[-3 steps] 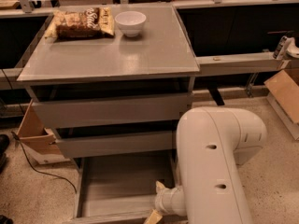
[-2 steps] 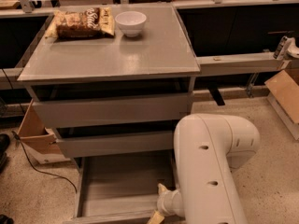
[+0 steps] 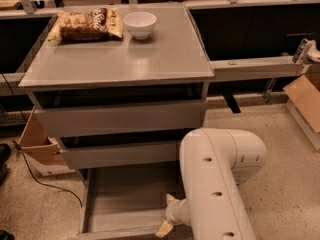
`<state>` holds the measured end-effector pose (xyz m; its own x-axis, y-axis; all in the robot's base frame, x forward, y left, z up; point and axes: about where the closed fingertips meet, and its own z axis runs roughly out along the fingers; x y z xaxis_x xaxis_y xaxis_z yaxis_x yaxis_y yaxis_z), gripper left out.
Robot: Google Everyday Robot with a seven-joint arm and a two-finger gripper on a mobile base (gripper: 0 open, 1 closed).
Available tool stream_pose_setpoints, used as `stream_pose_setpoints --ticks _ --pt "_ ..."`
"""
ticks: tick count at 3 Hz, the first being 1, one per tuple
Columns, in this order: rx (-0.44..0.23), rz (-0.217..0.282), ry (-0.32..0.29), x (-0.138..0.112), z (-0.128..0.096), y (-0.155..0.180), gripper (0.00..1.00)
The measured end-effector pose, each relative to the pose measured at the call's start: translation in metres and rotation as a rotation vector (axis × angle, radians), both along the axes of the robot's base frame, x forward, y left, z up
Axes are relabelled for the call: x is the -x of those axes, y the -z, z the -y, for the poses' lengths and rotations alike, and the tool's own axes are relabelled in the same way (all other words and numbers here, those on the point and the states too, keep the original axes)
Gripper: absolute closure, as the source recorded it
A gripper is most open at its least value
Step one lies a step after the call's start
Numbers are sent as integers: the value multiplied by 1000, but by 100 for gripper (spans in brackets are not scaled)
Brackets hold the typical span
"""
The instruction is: Close bottom drawer
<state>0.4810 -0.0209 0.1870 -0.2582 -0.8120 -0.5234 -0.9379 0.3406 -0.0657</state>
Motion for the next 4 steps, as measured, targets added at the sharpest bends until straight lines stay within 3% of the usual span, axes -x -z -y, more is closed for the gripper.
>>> stream_pose_setpoints --ticks 3,4 --pt "10 122 -122 -61 -48 -27 90" --pt "-4 180 -147 -75 -61 -49 91"
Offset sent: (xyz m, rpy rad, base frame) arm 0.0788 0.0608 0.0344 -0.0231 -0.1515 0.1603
